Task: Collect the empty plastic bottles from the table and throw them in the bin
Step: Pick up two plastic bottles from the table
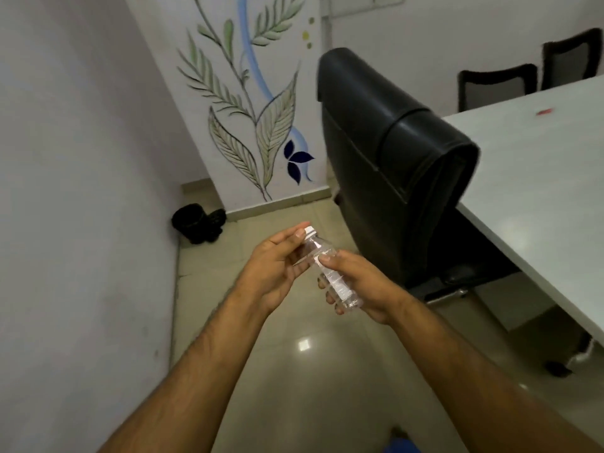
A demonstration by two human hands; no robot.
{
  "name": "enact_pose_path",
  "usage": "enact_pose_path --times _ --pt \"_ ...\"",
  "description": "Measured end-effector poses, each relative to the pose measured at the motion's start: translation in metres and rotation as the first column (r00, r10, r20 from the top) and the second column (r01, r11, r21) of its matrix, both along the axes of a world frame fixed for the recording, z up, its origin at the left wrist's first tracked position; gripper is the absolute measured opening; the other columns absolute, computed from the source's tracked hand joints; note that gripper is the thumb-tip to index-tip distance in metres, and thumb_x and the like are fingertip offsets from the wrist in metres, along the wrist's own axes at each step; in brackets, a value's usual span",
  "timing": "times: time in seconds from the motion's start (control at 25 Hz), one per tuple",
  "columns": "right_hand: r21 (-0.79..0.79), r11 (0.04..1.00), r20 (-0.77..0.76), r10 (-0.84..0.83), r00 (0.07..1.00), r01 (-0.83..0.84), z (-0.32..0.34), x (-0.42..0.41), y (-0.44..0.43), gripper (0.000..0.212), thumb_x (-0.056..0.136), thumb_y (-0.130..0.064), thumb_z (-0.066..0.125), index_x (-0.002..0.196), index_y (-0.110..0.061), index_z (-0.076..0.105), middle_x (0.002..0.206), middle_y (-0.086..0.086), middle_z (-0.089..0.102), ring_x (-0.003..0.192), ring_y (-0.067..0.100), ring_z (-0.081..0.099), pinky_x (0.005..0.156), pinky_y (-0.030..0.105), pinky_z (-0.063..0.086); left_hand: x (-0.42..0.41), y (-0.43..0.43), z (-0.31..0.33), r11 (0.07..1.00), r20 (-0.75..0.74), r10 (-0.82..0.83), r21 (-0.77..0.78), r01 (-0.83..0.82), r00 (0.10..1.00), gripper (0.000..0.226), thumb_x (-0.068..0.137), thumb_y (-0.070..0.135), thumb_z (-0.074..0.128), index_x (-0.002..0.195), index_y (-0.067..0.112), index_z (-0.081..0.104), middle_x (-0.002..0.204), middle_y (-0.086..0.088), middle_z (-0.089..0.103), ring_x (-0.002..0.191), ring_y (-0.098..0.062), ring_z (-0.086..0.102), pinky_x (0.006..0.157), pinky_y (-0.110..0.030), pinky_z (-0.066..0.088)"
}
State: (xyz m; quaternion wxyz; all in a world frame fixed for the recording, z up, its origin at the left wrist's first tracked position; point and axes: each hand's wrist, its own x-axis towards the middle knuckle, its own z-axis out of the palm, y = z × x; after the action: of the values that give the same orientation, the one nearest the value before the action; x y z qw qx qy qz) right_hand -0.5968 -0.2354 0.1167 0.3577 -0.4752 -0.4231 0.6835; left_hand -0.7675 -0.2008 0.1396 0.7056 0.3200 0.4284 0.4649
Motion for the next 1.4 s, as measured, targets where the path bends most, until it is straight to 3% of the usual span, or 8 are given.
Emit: enact_pose_path --times 0.2,0.36,0.44,0.52,0.64,0.92,1.24,1.4 --pt "0.139 0.99 0.313 -0.029 0.949 -0.016 -0.001 -0.082 0.078 0.035 0.089 -0.053 0.062 0.114 -0.029 0.06 0.092 0.001 0.07 0.075 0.016 0.065 0.067 0.042 0.058 -0.069 0.07 -0.01 0.982 -0.011 0.186 0.038 -0.186 0.982 0.017 0.092 0.005 0.06 0.104 0.006 0.072 0.095 -0.009 0.075 0.089 -0.017 0.069 0.086 -0.029 0.057" --pt "0.53 0.844 0.707 -0.385 0.593 -0.084 -0.017 -0.135 0.164 0.046 0.085 -0.065 0.056 0.114 -0.03 0.052 0.086 -0.012 0.061 0.075 0.011 0.063 0.066 0.034 0.057 -0.089 0.161 -0.011 0.92 -0.166 0.392 0.09 -0.382 0.905 0.018 0.088 0.003 0.067 0.105 0.003 0.073 0.09 -0.004 0.073 0.082 -0.013 0.066 0.088 -0.027 0.055" --pt "0.47 0.883 0.579 -0.292 0.761 -0.019 -0.017 -0.141 0.223 0.04 0.087 -0.06 0.059 0.108 -0.026 0.053 0.082 -0.008 0.062 0.07 0.011 0.062 0.062 0.033 0.055 -0.102 0.218 -0.005 0.945 -0.151 0.326 0.072 -0.319 0.933 0.019 0.089 0.004 0.065 0.107 0.005 0.072 0.091 -0.004 0.073 0.083 -0.014 0.066 0.084 -0.028 0.055" --pt "0.063 0.994 0.029 0.088 0.996 -0.09 -0.013 -0.131 0.281 0.04 0.089 -0.053 0.062 0.109 -0.019 0.059 0.083 0.003 0.063 0.066 0.014 0.059 0.059 0.034 0.05 -0.12 0.27 0.003 0.992 -0.09 0.121 0.029 -0.119 0.989 0.019 0.092 0.007 0.061 0.108 0.007 0.072 0.096 -0.007 0.074 0.087 -0.017 0.068 0.084 -0.03 0.054" --pt "-0.18 0.946 -0.414 0.177 0.893 -0.271 -0.011 -0.121 0.361 0.051 0.081 -0.056 0.067 0.11 -0.015 0.066 0.088 0.009 0.064 0.068 0.017 0.061 0.059 0.03 0.051 -0.13 0.349 0.01 0.999 -0.087 -0.011 0.04 0.015 0.996 0.022 0.092 0.007 0.061 0.112 0.005 0.071 0.105 -0.011 0.073 0.096 -0.02 0.07 0.09 -0.033 0.054" --pt "0.206 0.929 0.14 -0.338 0.931 0.307 -0.013 -0.16 0.524 0.026 0.089 -0.041 0.067 0.106 -0.021 0.068 0.096 0.007 0.073 0.082 0.024 0.068 0.063 0.036 0.059 -0.118 0.541 -0.001 0.974 -0.236 0.224 0.09 -0.209 0.946 0.017 0.087 0.012 0.07 0.103 0.006 0.073 0.098 -0.01 0.074 0.092 -0.021 0.069 0.077 -0.028 0.059" --pt "-0.275 0.901 -0.492 -0.432 0.756 0.336 -0.024 -0.145 0.718 0.051 0.079 -0.048 0.073 0.113 -0.01 0.066 0.084 0.008 0.07 0.057 0.017 0.067 0.044 0.026 0.054 -0.095 0.786 0.005 0.922 0.007 -0.386 -0.024 0.386 0.922 0.018 0.093 0.007 0.061 0.109 0.001 0.067 0.094 -0.012 0.072 0.081 -0.02 0.071 0.063 -0.027 0.06" --pt "-0.183 0.781 -0.2 -0.625 0.755 0.597 -0.01 -0.115 0.781 0.045 0.089 -0.052 0.061 0.113 -0.014 0.068 0.094 0.009 0.075 0.068 0.017 0.069 0.058 0.032 0.057 -0.038 0.867 0.008 0.893 -0.088 -0.45 -0.028 0.449 0.889 0.022 0.089 0.007 0.067 0.11 -0.001 0.068 0.092 -0.013 0.072 0.077 -0.019 0.069 0.069 -0.028 0.06"
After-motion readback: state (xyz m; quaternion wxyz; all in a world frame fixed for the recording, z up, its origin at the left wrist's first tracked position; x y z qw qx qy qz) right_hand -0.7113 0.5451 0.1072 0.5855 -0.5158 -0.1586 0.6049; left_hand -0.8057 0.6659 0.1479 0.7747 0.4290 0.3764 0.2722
